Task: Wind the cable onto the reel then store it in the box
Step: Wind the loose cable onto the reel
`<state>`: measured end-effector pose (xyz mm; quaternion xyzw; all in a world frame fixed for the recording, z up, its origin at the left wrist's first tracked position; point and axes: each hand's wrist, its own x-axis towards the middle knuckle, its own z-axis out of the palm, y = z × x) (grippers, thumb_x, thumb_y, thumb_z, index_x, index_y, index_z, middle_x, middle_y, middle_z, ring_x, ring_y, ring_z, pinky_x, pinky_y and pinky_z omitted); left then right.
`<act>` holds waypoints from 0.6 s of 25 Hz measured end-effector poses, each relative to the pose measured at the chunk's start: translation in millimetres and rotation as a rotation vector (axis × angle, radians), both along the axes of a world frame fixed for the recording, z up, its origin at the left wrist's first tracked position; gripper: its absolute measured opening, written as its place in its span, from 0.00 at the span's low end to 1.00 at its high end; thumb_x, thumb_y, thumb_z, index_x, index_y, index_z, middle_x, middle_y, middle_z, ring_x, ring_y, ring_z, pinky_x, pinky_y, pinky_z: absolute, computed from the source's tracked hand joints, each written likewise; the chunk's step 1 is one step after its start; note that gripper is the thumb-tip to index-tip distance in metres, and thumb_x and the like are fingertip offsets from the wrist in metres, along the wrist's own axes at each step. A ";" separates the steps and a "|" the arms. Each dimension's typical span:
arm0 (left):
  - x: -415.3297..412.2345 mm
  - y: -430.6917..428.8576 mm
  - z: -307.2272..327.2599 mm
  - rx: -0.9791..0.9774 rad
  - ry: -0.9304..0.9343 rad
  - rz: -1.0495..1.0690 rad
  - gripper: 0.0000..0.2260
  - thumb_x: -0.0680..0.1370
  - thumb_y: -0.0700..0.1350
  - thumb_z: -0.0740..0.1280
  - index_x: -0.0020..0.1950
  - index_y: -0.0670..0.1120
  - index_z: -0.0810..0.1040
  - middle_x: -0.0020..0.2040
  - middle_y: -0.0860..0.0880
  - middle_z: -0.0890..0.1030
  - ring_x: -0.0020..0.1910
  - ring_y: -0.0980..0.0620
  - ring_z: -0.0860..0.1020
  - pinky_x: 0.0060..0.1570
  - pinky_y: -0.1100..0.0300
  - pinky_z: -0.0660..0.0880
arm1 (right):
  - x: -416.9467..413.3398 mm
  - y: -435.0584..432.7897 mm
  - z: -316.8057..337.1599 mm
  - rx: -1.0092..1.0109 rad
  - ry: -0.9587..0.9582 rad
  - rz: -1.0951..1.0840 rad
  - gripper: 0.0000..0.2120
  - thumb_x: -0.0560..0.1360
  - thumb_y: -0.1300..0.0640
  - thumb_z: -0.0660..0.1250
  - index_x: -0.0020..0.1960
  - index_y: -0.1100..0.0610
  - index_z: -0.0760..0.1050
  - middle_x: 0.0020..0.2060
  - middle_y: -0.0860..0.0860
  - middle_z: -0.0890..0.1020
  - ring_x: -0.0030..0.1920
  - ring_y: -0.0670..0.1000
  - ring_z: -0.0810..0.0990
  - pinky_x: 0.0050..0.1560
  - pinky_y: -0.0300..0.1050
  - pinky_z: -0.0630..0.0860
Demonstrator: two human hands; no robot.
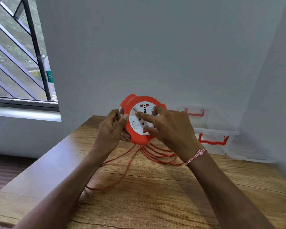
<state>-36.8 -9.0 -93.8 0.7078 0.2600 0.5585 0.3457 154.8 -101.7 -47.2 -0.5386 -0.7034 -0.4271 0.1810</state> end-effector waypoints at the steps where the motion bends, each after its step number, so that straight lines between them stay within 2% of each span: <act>1: -0.1 -1.0 -0.8 0.009 0.014 0.000 0.19 0.81 0.60 0.63 0.62 0.46 0.76 0.46 0.51 0.87 0.40 0.49 0.88 0.34 0.52 0.86 | -2.2 0.6 -2.0 0.001 0.040 0.004 0.29 0.76 0.41 0.75 0.75 0.45 0.76 0.52 0.57 0.88 0.40 0.58 0.87 0.36 0.45 0.79; 4: -0.6 -1.5 -0.9 0.051 0.026 -0.006 0.18 0.82 0.59 0.63 0.63 0.46 0.75 0.46 0.53 0.87 0.37 0.50 0.88 0.32 0.55 0.85 | -10.2 4.5 -6.9 0.067 0.148 0.013 0.30 0.74 0.36 0.76 0.71 0.49 0.78 0.43 0.55 0.89 0.35 0.56 0.86 0.35 0.44 0.78; 6: 0.2 -0.1 -1.0 0.102 0.030 0.005 0.18 0.83 0.56 0.63 0.65 0.45 0.75 0.45 0.53 0.87 0.36 0.51 0.88 0.32 0.58 0.84 | -17.2 6.5 -9.1 0.084 0.262 0.018 0.31 0.75 0.34 0.73 0.70 0.52 0.77 0.41 0.55 0.88 0.35 0.56 0.86 0.36 0.46 0.81; 8: 2.3 -0.8 -2.0 0.145 0.032 0.018 0.17 0.83 0.54 0.63 0.66 0.44 0.74 0.44 0.51 0.87 0.37 0.53 0.88 0.34 0.59 0.84 | -24.2 9.3 -11.0 0.062 0.504 0.033 0.32 0.75 0.32 0.70 0.68 0.55 0.74 0.44 0.55 0.87 0.37 0.57 0.86 0.35 0.48 0.84; 11: 6.6 -4.2 -2.6 0.166 0.004 -0.005 0.14 0.83 0.54 0.64 0.65 0.49 0.74 0.47 0.50 0.87 0.40 0.52 0.88 0.36 0.58 0.85 | -28.9 13.0 -9.4 -0.010 0.967 0.036 0.29 0.75 0.31 0.69 0.62 0.52 0.70 0.45 0.49 0.82 0.41 0.54 0.86 0.36 0.50 0.85; 12: 7.2 -5.1 -1.9 0.158 -0.006 -0.013 0.14 0.83 0.54 0.63 0.65 0.50 0.74 0.48 0.51 0.87 0.41 0.52 0.89 0.36 0.59 0.85 | -28.7 12.8 -8.9 -0.025 1.032 0.049 0.27 0.75 0.31 0.69 0.61 0.51 0.70 0.45 0.47 0.81 0.41 0.54 0.86 0.38 0.51 0.85; 13: 7.6 -5.6 -1.3 0.143 -0.016 -0.014 0.14 0.83 0.55 0.63 0.66 0.50 0.73 0.50 0.53 0.87 0.42 0.52 0.89 0.36 0.60 0.84 | -27.1 11.4 -8.1 -0.021 1.002 0.049 0.27 0.76 0.31 0.69 0.61 0.51 0.71 0.45 0.48 0.82 0.41 0.53 0.86 0.40 0.51 0.86; 15: 6.4 -5.5 -0.5 0.126 -0.026 0.008 0.15 0.83 0.56 0.63 0.66 0.49 0.73 0.51 0.56 0.86 0.44 0.53 0.88 0.37 0.61 0.84 | -19.7 7.3 -6.3 0.063 0.743 0.029 0.27 0.77 0.32 0.68 0.64 0.52 0.73 0.45 0.50 0.86 0.40 0.53 0.87 0.39 0.46 0.84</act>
